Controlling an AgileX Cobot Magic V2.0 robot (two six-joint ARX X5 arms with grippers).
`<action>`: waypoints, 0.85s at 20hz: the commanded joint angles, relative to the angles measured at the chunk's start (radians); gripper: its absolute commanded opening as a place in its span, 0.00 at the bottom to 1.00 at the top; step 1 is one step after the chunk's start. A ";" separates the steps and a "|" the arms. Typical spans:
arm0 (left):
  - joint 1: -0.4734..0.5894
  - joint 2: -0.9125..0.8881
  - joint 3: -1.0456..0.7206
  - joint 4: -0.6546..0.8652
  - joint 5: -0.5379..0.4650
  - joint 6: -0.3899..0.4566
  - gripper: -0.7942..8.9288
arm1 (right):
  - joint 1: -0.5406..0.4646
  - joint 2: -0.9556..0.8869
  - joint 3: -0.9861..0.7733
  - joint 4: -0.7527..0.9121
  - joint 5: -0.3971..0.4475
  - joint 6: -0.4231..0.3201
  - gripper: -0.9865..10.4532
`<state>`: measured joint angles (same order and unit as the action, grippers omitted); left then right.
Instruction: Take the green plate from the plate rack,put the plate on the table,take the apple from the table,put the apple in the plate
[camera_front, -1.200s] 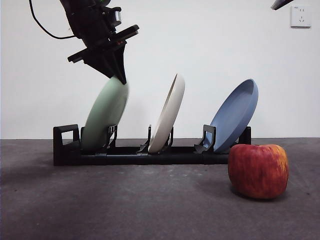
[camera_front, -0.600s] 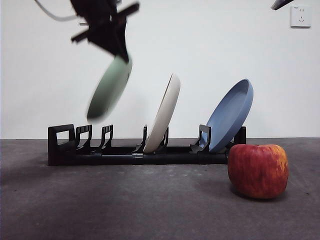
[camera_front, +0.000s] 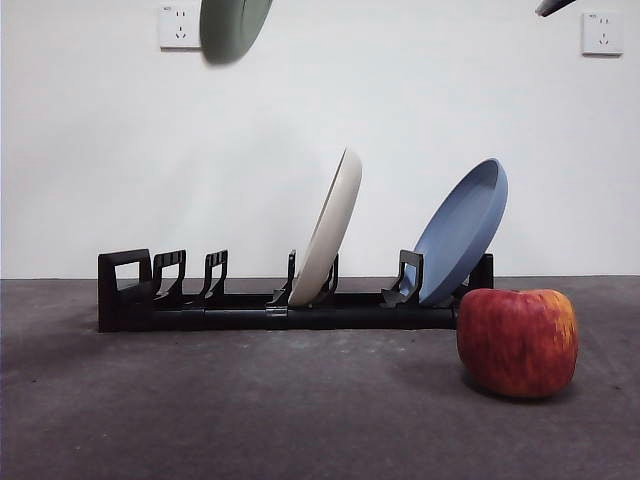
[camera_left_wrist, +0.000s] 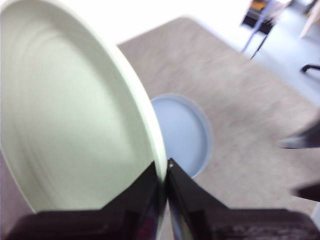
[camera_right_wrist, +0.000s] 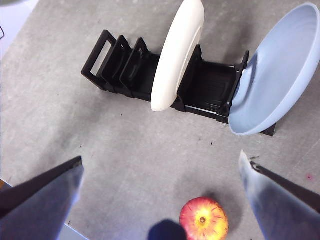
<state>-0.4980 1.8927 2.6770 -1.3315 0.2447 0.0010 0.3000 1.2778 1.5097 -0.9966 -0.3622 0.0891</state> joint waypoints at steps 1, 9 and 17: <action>-0.079 -0.091 -0.006 -0.005 -0.082 0.037 0.07 | 0.002 0.003 0.002 0.000 0.003 -0.010 0.72; -0.460 -0.599 -0.595 -0.006 -0.421 -0.024 0.07 | 0.001 0.002 0.002 -0.020 0.003 -0.015 0.72; -0.716 -0.846 -1.349 0.030 -0.704 -0.398 0.07 | 0.001 0.002 0.002 -0.022 0.003 -0.015 0.72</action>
<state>-1.2102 1.0466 1.3540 -1.3174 -0.4370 -0.3321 0.3000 1.2778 1.5097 -1.0218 -0.3618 0.0818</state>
